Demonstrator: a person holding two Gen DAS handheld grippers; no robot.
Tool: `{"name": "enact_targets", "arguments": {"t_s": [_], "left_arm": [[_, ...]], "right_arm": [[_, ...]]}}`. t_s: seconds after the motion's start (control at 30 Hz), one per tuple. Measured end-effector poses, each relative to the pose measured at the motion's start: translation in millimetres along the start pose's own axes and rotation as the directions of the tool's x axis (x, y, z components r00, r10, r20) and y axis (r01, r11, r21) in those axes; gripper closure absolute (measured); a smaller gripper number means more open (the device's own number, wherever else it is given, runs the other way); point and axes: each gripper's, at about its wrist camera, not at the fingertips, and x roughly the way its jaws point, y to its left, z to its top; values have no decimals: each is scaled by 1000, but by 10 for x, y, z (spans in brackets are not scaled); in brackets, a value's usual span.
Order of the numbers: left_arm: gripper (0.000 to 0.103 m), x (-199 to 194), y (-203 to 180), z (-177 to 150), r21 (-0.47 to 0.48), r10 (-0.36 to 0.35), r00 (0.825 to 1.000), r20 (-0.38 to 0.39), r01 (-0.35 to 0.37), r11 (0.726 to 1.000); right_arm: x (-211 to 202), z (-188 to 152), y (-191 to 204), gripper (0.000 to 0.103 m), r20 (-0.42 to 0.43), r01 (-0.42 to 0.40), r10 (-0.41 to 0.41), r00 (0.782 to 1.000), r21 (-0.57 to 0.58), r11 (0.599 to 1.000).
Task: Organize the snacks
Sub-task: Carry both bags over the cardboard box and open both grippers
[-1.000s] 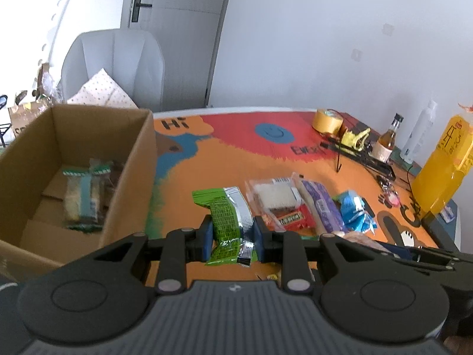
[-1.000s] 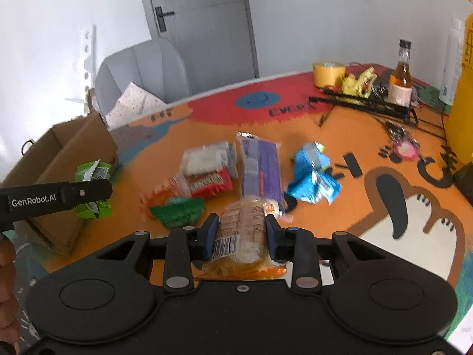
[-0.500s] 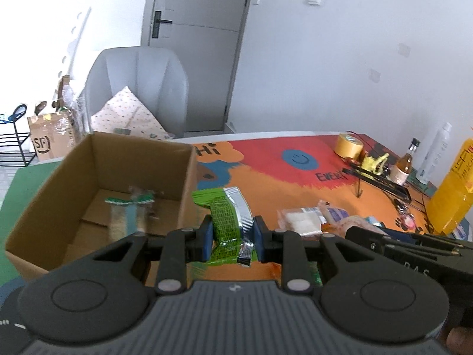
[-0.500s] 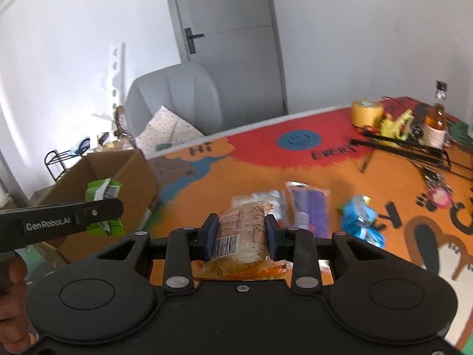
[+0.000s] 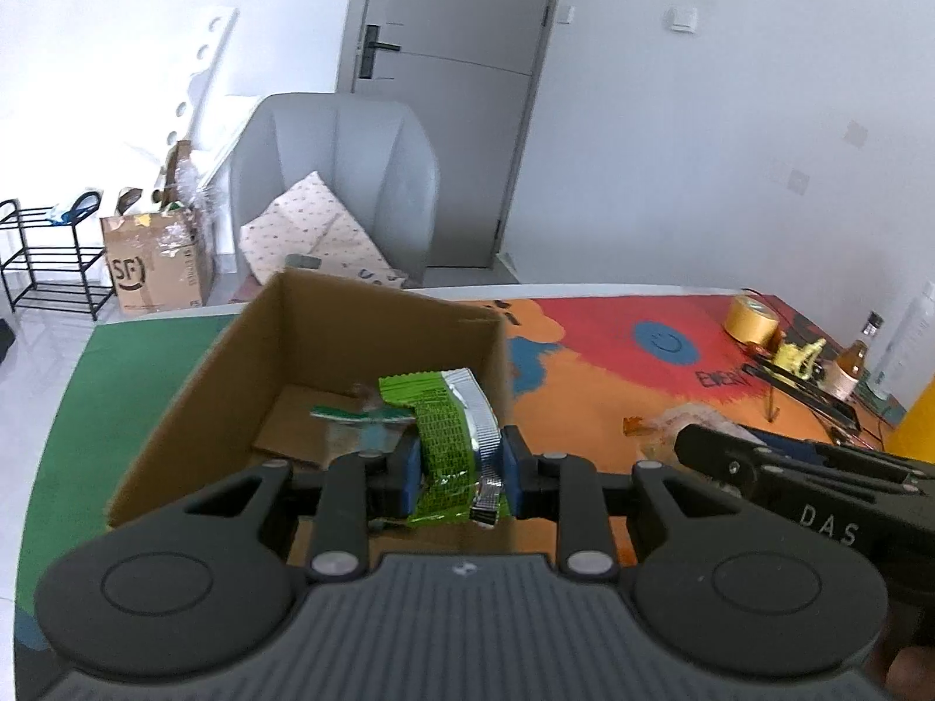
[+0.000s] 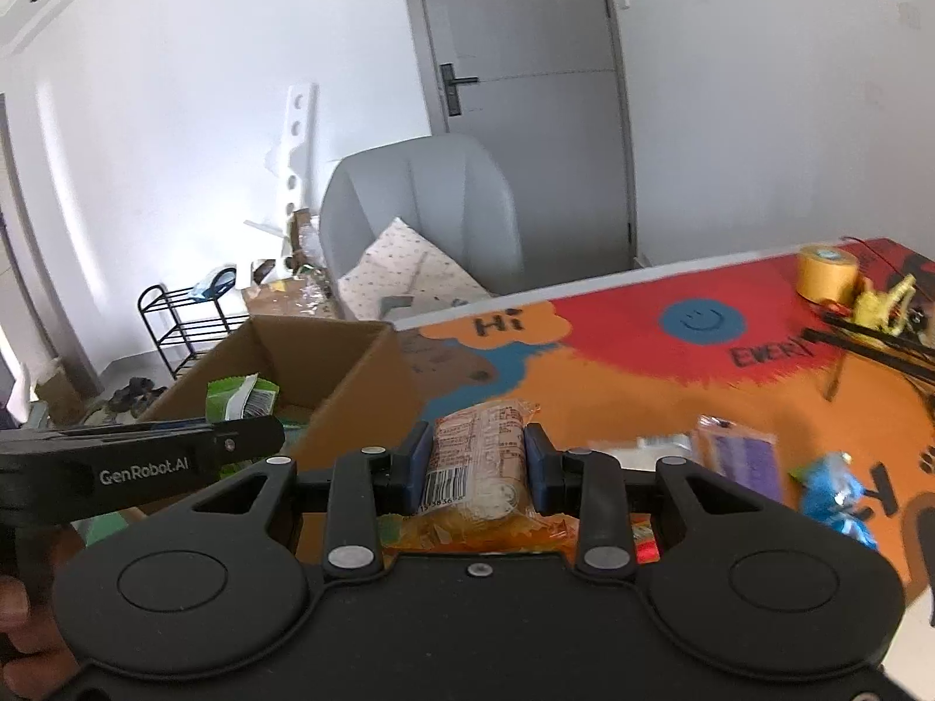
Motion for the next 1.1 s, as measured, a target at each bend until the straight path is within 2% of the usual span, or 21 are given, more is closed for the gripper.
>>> {"name": "enact_targets", "arguments": {"t_s": [0.33, 0.47, 0.53, 0.63, 0.73, 0.8, 0.87, 1.03, 1.1], "left_arm": [[75, 18, 383, 73, -65, 56, 998, -10, -57, 996], [66, 26, 501, 82, -86, 90, 996, -28, -92, 992], [55, 5, 542, 83, -94, 91, 996, -25, -93, 991], [47, -36, 580, 94, -100, 99, 995, -9, -99, 990], [39, -54, 606, 102, -103, 109, 994, 1, -108, 989], [31, -55, 640, 104, -107, 116, 993, 5, -114, 988], [27, -66, 651, 102, -113, 104, 995, 10, -102, 988], [13, -74, 606, 99, -99, 109, 994, 23, -107, 989], [10, -60, 571, 98, -94, 119, 993, 13, -118, 989]], "right_arm": [[157, 149, 274, 71, 31, -51, 51, 998, -7, 999], [219, 198, 382, 71, 38, -80, 80, 996, -15, 997], [251, 220, 459, 71, 41, -91, 92, 995, -22, 996], [288, 249, 550, 71, 50, -115, 116, 992, -27, 993], [352, 281, 581, 71, 54, -170, 170, 984, 3, 985], [395, 308, 563, 64, 49, -194, 192, 980, 43, 980], [378, 318, 527, 44, 64, -189, 185, 981, 65, 980], [284, 298, 431, 25, 82, -149, 142, 986, 74, 986], [247, 281, 377, 23, 76, -119, 113, 991, 80, 990]]}}
